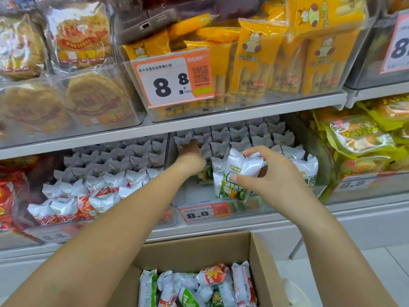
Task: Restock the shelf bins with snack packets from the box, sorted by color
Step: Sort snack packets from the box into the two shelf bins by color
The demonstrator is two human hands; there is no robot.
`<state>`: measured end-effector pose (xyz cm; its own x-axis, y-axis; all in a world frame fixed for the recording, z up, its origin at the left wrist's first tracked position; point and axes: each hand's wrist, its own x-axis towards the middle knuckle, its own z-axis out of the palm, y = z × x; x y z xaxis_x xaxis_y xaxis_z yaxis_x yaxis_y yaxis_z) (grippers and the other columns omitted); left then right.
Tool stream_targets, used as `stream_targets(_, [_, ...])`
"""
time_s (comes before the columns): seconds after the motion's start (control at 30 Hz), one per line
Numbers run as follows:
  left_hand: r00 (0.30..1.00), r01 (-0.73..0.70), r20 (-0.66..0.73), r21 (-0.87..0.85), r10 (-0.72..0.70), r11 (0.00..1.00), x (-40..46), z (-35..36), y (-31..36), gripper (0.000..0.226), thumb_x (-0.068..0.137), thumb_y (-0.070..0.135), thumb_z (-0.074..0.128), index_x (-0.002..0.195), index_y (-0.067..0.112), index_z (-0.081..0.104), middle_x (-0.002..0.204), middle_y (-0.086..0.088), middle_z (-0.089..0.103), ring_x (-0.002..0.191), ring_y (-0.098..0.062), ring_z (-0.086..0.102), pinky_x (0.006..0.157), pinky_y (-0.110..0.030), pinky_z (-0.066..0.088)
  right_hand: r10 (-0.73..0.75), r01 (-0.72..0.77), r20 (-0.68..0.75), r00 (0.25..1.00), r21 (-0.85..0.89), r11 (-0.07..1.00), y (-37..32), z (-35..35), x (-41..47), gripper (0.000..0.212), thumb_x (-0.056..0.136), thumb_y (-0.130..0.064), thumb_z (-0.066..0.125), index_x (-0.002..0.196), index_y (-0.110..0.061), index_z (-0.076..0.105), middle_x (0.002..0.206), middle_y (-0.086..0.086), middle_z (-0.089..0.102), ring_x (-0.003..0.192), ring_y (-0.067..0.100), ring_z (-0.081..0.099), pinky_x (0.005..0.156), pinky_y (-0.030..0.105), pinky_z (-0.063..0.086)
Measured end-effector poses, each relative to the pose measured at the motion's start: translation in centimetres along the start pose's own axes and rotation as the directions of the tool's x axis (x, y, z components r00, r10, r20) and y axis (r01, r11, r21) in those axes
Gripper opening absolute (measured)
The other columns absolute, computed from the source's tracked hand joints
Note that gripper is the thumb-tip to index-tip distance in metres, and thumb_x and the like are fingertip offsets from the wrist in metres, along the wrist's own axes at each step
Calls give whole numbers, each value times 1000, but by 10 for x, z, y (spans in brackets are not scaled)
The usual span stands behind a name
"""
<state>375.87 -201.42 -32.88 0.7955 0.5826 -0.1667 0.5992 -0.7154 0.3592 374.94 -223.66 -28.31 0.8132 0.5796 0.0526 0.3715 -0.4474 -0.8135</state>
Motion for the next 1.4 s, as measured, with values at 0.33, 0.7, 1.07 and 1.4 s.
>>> stream_targets(0.33, [848, -474, 41, -388, 529, 790, -121, -46, -11, 85, 76, 16, 76, 143, 39, 29, 121, 9, 57, 95, -12, 62, 85, -33, 53, -98, 99, -55, 994, 19, 995, -20, 38, 1, 55, 77, -31, 77, 122, -31, 45, 108, -15, 56, 91, 13, 52, 72, 29, 40])
stream_targets(0.7, [841, -173, -398, 446, 367, 878, -71, -37, -49, 55, 73, 42, 74, 116, 14, 55, 105, -11, 63, 108, -32, 53, 85, -37, 33, -97, 122, 93, 991, -319, 940, -11, 40, -6, 49, 92, -41, 56, 138, -28, 42, 139, -1, 48, 129, 19, 39, 93, 29, 36])
stream_targets(1.07, [993, -20, -53, 811, 108, 584, -13, -26, -8, 40, 86, 29, 63, 124, 20, 56, 127, -6, 57, 132, -30, 35, 111, -43, 22, -168, 185, 80, 983, -355, 916, -8, 35, -3, 45, 94, -42, 52, 137, -28, 43, 136, -2, 49, 126, 18, 41, 94, 29, 36])
stream_targets(1.4, [930, -247, -16, 710, 366, 659, -14, -4, -18, 70, 82, 21, 70, 140, 10, 33, 138, -11, 41, 125, -30, 42, 91, -38, 43, -85, 150, 168, 982, -422, 894, 2, 26, -9, 48, 94, -43, 52, 138, -25, 42, 130, 4, 55, 122, 21, 47, 95, 32, 40])
